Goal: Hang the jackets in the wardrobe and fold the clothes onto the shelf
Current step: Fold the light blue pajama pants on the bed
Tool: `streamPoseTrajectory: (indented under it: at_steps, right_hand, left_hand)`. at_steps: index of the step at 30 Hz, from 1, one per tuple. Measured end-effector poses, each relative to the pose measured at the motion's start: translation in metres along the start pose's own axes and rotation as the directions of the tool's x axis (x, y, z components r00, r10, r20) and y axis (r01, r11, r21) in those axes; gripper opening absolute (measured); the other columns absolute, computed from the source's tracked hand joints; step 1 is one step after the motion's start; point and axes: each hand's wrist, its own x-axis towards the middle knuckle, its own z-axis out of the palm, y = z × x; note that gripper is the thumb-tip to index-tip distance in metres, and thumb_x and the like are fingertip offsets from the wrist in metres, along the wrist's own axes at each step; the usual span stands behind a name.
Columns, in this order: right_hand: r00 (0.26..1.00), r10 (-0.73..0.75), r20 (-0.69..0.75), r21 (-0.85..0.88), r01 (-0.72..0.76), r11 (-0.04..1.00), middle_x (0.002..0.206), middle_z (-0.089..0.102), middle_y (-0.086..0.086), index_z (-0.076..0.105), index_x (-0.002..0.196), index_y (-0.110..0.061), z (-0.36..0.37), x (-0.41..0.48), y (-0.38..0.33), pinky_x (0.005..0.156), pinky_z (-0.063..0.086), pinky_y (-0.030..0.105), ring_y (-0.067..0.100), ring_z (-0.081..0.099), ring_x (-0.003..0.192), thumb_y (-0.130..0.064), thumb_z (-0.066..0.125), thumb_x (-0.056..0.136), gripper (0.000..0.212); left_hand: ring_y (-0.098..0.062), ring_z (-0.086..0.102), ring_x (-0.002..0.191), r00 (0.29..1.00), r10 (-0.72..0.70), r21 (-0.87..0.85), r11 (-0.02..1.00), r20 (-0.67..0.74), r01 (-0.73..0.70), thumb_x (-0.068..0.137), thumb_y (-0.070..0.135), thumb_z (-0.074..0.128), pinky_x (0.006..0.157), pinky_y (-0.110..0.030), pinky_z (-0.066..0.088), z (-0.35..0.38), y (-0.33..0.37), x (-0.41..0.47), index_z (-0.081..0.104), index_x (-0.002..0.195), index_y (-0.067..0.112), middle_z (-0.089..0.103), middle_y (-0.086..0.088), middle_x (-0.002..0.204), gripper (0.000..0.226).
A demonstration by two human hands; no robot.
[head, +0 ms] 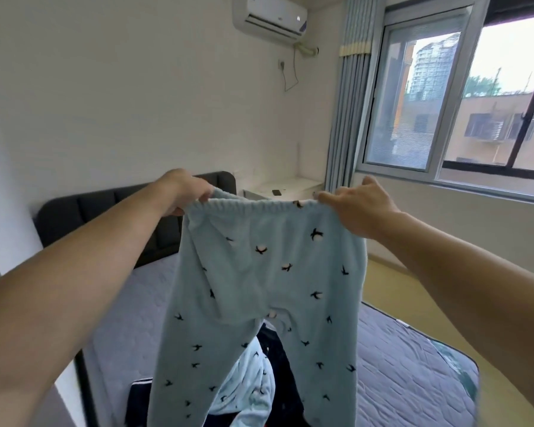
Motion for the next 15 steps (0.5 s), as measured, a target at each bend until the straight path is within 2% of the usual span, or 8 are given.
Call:
streamPoseTrajectory:
  at_steps: [1,2,3,5,8,10,12,15]
  right_hand:
    - [0.998,-0.058,-0.007,0.018,0.058,0.998,0.097,0.058,-0.007,0.041,0.135,-0.036,0.000,-0.002,-0.006,0.086,0.040,0.037,0.017,0.059,0.074,-0.019,0.044,0.099,0.040]
    - [0.995,-0.100,-0.015,0.027,0.101,0.995,0.099,0.057,-0.005,0.043,0.134,-0.036,0.000,-0.004,-0.012,0.086,0.042,0.037,0.017,0.060,0.076,-0.020,0.048,0.098,0.039]
    - [0.992,-0.126,-0.017,0.028,0.126,0.992,0.100,0.056,-0.005,0.047,0.132,-0.035,0.001,-0.006,-0.017,0.085,0.043,0.037,0.017,0.060,0.079,-0.020,0.051,0.097,0.038]
    - [0.991,-0.133,0.007,0.012,0.133,0.991,0.103,0.054,-0.008,0.052,0.127,-0.036,0.002,-0.008,-0.022,0.082,0.041,0.035,0.015,0.059,0.085,-0.015,0.054,0.094,0.040]
    - [0.989,-0.111,0.094,-0.017,0.113,0.993,0.104,0.053,-0.010,0.056,0.125,-0.039,0.005,-0.014,-0.019,0.078,0.037,0.033,0.013,0.058,0.091,-0.011,0.058,0.089,0.045]
    - [0.981,-0.082,0.179,-0.037,0.090,0.995,0.108,0.053,-0.010,0.061,0.118,-0.034,0.009,-0.019,-0.017,0.076,0.036,0.032,0.012,0.058,0.090,-0.013,0.060,0.089,0.035]
    - [0.966,-0.026,0.256,-0.036,0.037,0.999,0.112,0.054,-0.010,0.065,0.110,-0.030,0.012,-0.022,-0.016,0.075,0.035,0.031,0.012,0.058,0.089,-0.014,0.056,0.089,0.028]
    - [0.943,0.042,0.331,-0.066,-0.022,0.998,0.094,0.060,-0.011,0.066,0.090,-0.028,0.014,-0.027,-0.017,0.079,0.036,0.035,0.011,0.055,0.078,-0.021,0.041,0.087,0.026]
  left_hand:
    - [-0.030,0.063,0.085,0.998,-0.017,0.013,1.000,-0.058,0.017,0.074,0.012,0.063,0.069,-0.037,0.056,0.002,-0.001,-0.002,0.067,0.083,0.004,0.067,-0.013,0.094,0.013]
    - [-0.032,0.063,0.085,0.988,-0.007,0.121,0.992,-0.152,0.026,0.078,0.013,0.063,0.065,-0.036,0.053,0.005,-0.006,-0.003,0.064,0.081,0.004,0.068,-0.015,0.096,0.009]
    - [-0.034,0.064,0.089,0.968,0.004,0.227,0.972,-0.251,0.055,0.082,0.014,0.062,0.066,-0.036,0.050,0.009,-0.014,-0.003,0.064,0.083,0.005,0.069,-0.016,0.100,0.009]
    - [-0.035,0.063,0.105,0.944,-0.015,0.367,0.919,-0.330,0.143,0.087,0.018,0.062,0.075,-0.038,0.049,0.015,-0.031,-0.004,0.067,0.097,0.008,0.068,-0.016,0.110,0.015]
    - [-0.033,0.063,0.108,0.963,-0.082,0.355,0.919,-0.256,0.173,0.086,0.019,0.064,0.076,-0.035,0.049,0.023,-0.053,-0.003,0.072,0.100,0.012,0.069,-0.012,0.114,0.018]
    - [-0.028,0.066,0.099,0.984,-0.019,0.320,0.944,-0.177,0.076,0.086,0.016,0.061,0.071,-0.032,0.049,0.027,-0.063,-0.004,0.077,0.088,0.024,0.071,-0.004,0.106,0.018]
    - [-0.024,0.063,0.088,0.992,0.046,0.308,0.951,-0.119,-0.007,0.086,0.013,0.056,0.069,-0.031,0.049,0.030,-0.069,-0.007,0.074,0.072,0.030,0.070,0.002,0.098,0.029]
    - [-0.026,0.063,0.086,0.996,0.070,0.261,0.964,-0.060,-0.052,0.087,0.010,0.053,0.075,-0.035,0.054,0.035,-0.067,-0.015,0.070,0.065,0.028,0.069,0.000,0.095,0.033]
